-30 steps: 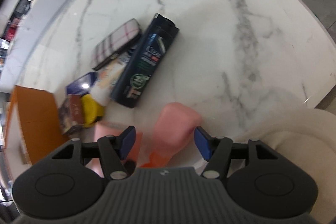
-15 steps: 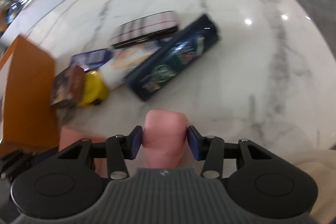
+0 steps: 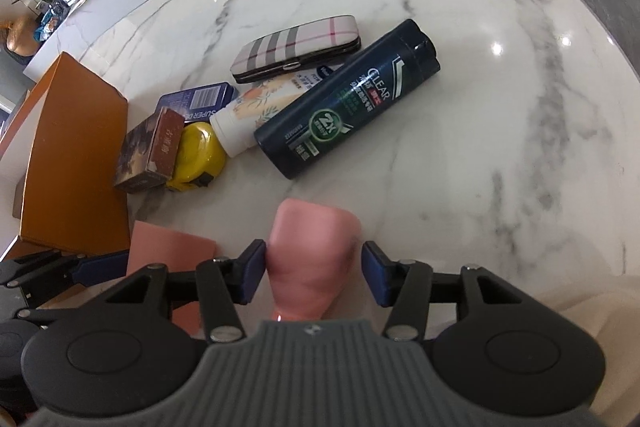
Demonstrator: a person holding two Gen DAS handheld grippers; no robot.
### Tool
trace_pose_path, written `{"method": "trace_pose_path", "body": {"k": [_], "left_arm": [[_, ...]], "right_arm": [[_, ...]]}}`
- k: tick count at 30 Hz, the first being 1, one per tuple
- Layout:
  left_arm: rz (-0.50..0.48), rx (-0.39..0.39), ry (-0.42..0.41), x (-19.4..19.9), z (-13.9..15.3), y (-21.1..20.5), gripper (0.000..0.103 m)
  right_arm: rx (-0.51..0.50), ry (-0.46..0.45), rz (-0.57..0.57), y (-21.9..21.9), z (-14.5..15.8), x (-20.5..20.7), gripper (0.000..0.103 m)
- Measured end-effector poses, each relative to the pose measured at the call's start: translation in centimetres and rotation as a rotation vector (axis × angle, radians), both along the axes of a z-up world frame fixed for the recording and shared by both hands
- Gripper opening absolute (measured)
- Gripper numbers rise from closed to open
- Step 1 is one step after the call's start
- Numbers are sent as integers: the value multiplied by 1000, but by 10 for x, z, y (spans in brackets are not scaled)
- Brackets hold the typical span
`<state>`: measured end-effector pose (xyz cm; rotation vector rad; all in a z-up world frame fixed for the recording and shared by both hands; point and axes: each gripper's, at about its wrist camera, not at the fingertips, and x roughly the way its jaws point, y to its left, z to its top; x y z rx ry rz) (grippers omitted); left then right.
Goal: Organize rigid objects
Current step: 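Carry the pink cup with the left tool while the right tool carries the pink bottle into the orange box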
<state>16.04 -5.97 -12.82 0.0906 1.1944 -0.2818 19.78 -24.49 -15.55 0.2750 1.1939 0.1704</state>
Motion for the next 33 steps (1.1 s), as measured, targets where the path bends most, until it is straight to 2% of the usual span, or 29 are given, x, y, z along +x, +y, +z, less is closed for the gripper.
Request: {"method": "trace_pose_path", "body": {"k": [2, 7, 9, 17, 22, 26, 28, 33], "left_arm": [[0, -6, -3, 2, 1, 0, 61], [21, -26, -11, 0, 2, 2, 60], [30, -41, -39, -5, 10, 5, 60], [112, -146, -176, -28, 71, 33, 60], [199, -197, -266, -44, 118, 76, 60], [286, -169, -313, -48, 150, 125, 60], [319, -149, -312, -46, 160, 149, 60], [390, -45, -250, -23, 155, 213, 60]], "right_arm": [[6, 2, -3, -1, -1, 1, 52], [20, -5, 0, -2, -2, 0, 50], [19, -10, -1, -3, -1, -2, 50], [34, -104, 10, -1, 28, -18, 48], [70, -233, 56, 15, 79, -25, 48], [123, -342, 150, 45, 126, -25, 48], [142, -379, 211, 67, 145, -21, 48], [184, -385, 361, 137, 166, -1, 48]]}}
